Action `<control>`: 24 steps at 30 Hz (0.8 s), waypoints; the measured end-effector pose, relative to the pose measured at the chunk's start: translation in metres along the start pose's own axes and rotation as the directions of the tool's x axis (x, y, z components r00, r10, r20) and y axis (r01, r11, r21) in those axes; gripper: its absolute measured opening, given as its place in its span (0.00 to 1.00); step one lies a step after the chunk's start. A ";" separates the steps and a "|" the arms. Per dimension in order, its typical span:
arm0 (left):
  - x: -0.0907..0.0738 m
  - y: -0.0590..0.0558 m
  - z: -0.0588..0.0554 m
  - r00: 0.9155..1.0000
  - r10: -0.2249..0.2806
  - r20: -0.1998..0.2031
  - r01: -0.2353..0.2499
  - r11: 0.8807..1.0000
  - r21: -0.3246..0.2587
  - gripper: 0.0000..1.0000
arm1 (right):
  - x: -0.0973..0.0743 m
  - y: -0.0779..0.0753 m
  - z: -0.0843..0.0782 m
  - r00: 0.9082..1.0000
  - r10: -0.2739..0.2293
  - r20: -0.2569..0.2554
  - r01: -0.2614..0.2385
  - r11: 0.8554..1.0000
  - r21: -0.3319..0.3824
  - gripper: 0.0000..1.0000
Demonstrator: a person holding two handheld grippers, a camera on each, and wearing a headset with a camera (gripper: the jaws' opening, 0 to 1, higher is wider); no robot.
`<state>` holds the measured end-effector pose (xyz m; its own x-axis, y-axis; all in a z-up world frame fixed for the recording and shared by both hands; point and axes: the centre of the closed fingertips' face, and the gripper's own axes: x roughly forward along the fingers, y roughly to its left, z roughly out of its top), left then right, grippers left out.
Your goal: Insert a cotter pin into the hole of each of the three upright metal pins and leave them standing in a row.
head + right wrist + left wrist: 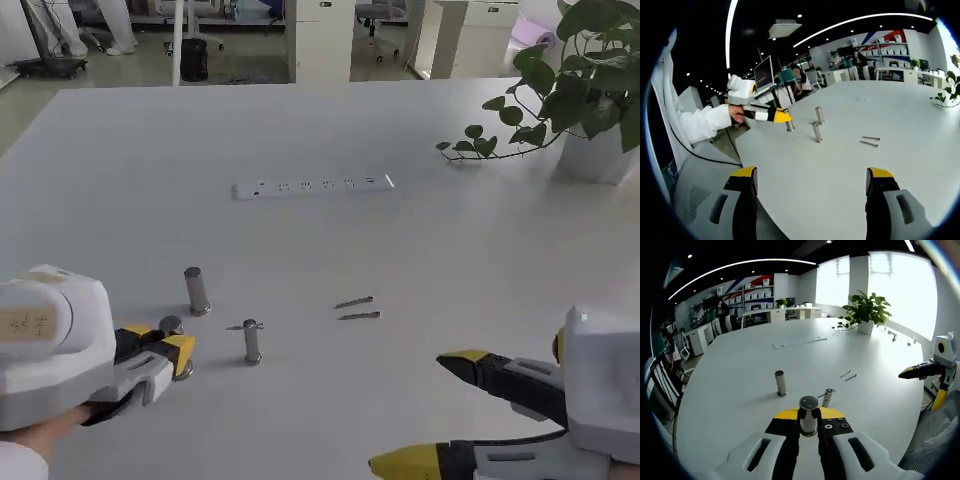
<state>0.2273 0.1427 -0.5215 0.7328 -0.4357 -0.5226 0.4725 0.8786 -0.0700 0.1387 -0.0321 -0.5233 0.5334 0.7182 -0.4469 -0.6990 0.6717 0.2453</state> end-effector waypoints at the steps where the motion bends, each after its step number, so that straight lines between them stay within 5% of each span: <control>1: 0.001 -0.006 -0.001 1.000 -0.015 -0.001 0.015 1.000 -0.008 0.10 | 0.000 0.000 -0.001 1.000 -0.002 0.001 0.002 1.000 0.000 0.88; 6: 0.012 -0.026 -0.010 0.999 -0.049 -0.015 0.049 0.999 -0.005 0.10 | 0.001 0.003 -0.001 1.000 -0.001 0.004 0.001 1.000 0.005 0.88; 11: 0.019 -0.045 -0.026 0.993 -0.097 -0.072 0.097 0.995 0.002 0.10 | 0.000 0.002 -0.003 1.000 -0.010 0.002 0.010 1.000 0.009 0.88; 24: 0.033 -0.053 -0.038 0.992 -0.094 -0.088 0.092 0.995 -0.031 0.10 | 0.005 0.005 -0.004 1.000 -0.006 0.007 0.005 0.999 0.042 0.86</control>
<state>0.2076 0.0893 -0.5670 0.6389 -0.4978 -0.5865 0.5222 0.8405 -0.1445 0.1359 -0.0255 -0.5282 0.5407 0.7158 -0.4419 -0.6757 0.6825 0.2787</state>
